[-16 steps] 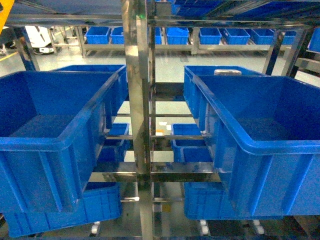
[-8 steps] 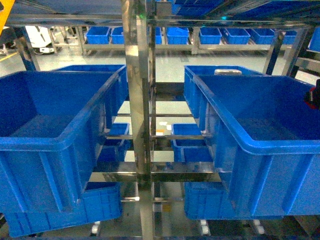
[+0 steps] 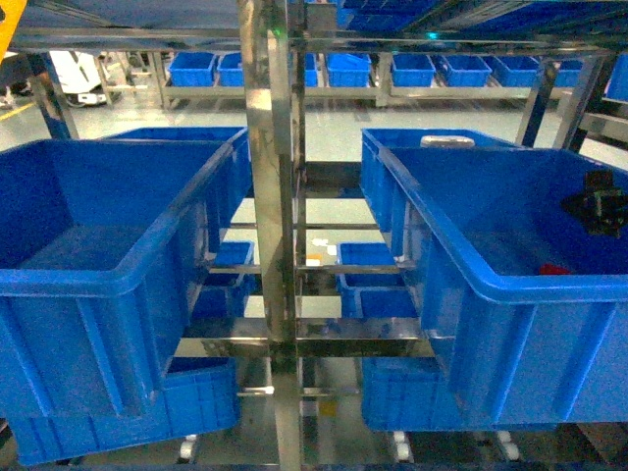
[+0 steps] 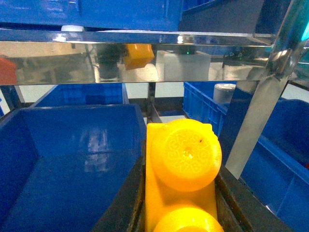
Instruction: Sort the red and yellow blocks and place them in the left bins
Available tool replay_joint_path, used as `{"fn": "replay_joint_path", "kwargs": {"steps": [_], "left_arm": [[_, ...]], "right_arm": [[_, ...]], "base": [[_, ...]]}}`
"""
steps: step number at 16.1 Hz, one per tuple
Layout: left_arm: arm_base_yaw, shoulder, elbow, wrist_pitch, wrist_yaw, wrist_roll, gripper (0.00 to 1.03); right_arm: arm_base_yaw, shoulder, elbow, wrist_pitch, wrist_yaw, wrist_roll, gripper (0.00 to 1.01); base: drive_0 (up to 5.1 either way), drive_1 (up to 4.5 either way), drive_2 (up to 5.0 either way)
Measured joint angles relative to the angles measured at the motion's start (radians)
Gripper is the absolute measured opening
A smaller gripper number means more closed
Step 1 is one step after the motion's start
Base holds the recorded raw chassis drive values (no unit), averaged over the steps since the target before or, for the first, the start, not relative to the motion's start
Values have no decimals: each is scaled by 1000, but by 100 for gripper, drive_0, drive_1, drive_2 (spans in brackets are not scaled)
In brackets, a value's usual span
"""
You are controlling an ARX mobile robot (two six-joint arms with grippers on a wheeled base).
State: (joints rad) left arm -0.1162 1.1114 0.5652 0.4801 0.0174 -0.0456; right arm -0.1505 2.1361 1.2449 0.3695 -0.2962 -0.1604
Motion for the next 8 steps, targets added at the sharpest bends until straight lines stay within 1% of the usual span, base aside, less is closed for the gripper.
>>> {"fn": "replay_joint_path", "kwargs": {"steps": [4,8], "left_arm": [[0,0,0,0,0,0,27],[0,0,0,0,-1,0,26]], "right_arm": [[1,-60,-69,54,-9,13,97],[1,-140,-154,109,-16,14,98]], "base": [[0,0,0],[0,0,0]]}}
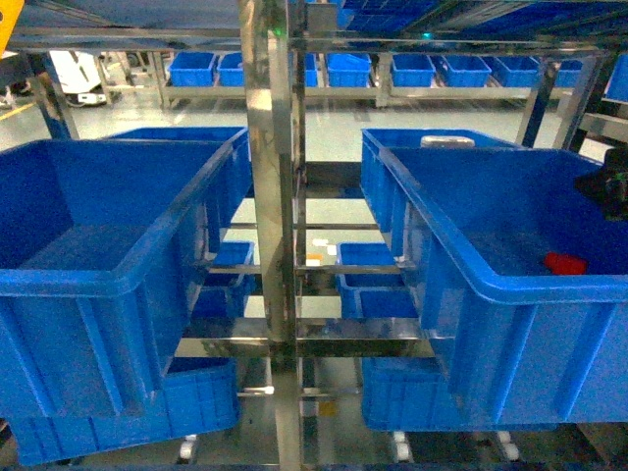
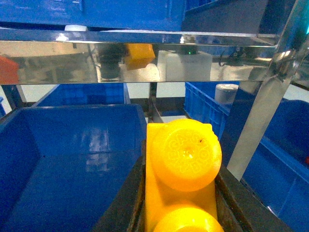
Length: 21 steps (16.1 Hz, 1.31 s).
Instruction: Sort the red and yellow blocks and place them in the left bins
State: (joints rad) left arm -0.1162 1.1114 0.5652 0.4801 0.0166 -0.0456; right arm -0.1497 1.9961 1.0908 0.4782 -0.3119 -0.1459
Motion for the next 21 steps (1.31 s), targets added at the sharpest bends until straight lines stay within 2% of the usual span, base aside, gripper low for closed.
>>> {"fn": "replay_joint_path", "kwargs": {"steps": [4,6,8,9,11,13,15,17,20,21], "left_arm": [[0,0,0,0,1,0,26],[0,0,0,0,1,0,26],[0,0,0,0,0,0,26],[0,0,0,0,1,0,26],[0,0,0,1,1,0,26],[0,0,0,-14,-5,3,26],[31,-3,-13,-88,-11,-1,26],[79,45,-16,-85,2,-10,26],[157,291,33,88,48,30,26],[177,376,76,120,86,51,26]], "right_arm": [[-1,-121,-150,76,-22,7,98],[-9,-258,-326,142,-38,8,98],[-29,-469,-512,207,-53,30,98],[-48,-581,-584,215,-37,50,98],[-56,-639,-608,219,-36,68,98],[-53,-623,-608,211,-37,71,98],[-53,-623,-608,212,-37,72,98],[-53,-624,-608,212,-37,72,98],[-53,-624,-608,211,-37,72,98],[-53,-624,-608,212,-37,72,98]], "base": [[0,0,0],[0,0,0],[0,0,0],[0,0,0],[0,0,0],[0,0,0],[0,0,0],[0,0,0],[0,0,0],[0,0,0]]}}
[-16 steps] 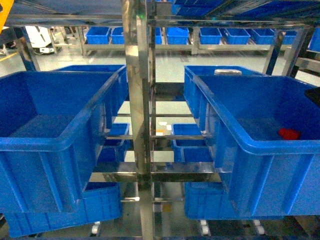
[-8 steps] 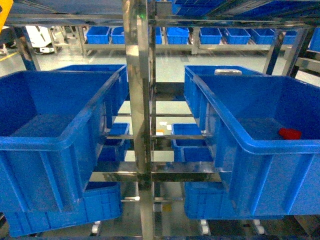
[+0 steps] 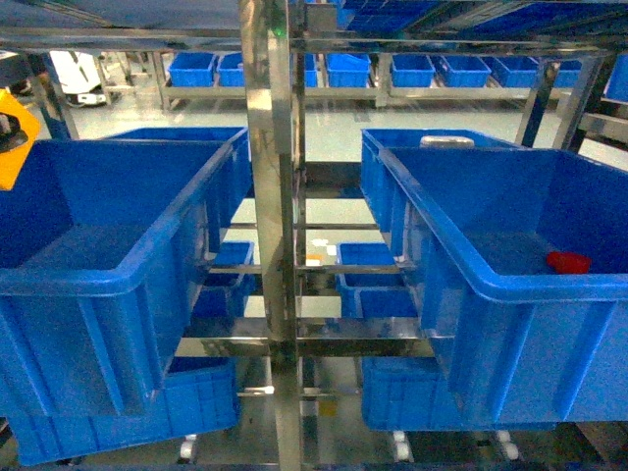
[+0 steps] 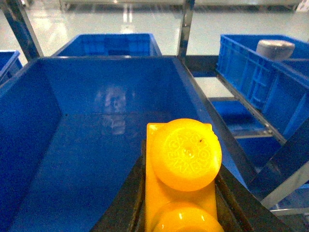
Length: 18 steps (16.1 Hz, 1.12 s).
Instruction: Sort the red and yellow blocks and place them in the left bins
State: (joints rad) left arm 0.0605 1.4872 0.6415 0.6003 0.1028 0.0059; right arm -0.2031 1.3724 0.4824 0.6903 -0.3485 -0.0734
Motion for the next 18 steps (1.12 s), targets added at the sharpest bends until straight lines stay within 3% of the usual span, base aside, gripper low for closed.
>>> {"fn": "replay_joint_path", "kwargs": {"steps": [4,8,15,18], "left_arm": [[76,303,151,63,37,76,26],[119,373,194,93,59,128,26],[177,427,244,37,76,165,26],[188,439,249,22,84,161,36]], "right_arm": [[0,0,0,0,0,2,98],[0,0,0,0,0,2,98],[0,0,0,0,0,2,98],[0,0,0,0,0,2,98]], "base": [[0,0,0],[0,0,0],[0,0,0],[0,0,0]]}}
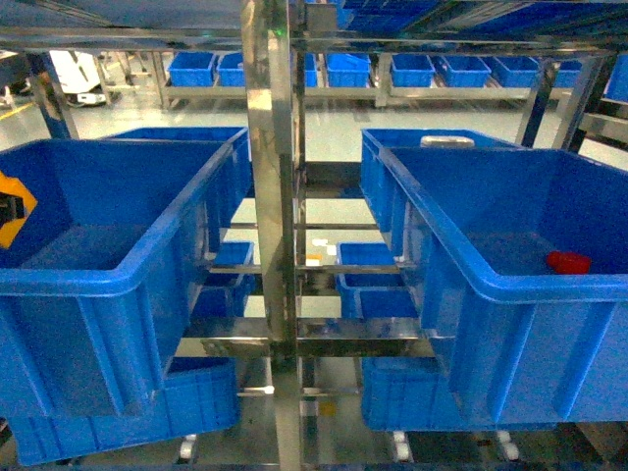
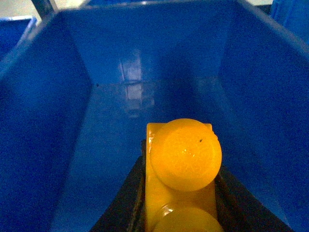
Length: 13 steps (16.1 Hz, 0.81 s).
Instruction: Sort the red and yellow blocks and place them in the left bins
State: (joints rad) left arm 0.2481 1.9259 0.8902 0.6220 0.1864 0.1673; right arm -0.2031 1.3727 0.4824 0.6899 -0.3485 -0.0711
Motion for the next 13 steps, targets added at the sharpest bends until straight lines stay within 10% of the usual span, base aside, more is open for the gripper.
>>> {"fn": "replay_joint_path", "kwargs": {"steps": [3,8,13], "left_arm": [[5,2,4,-8,10,-5,47],[-78,-97,-7,-62,47,-65,99],[-70,-463,-243,-171,127,-103,98]], "right_arm": [[0,0,0,0,0,0,98],[0,0,0,0,0,0,98],[0,0,0,0,0,0,98]], "base": [[0,0,0],[0,0,0],[0,0,0]]}}
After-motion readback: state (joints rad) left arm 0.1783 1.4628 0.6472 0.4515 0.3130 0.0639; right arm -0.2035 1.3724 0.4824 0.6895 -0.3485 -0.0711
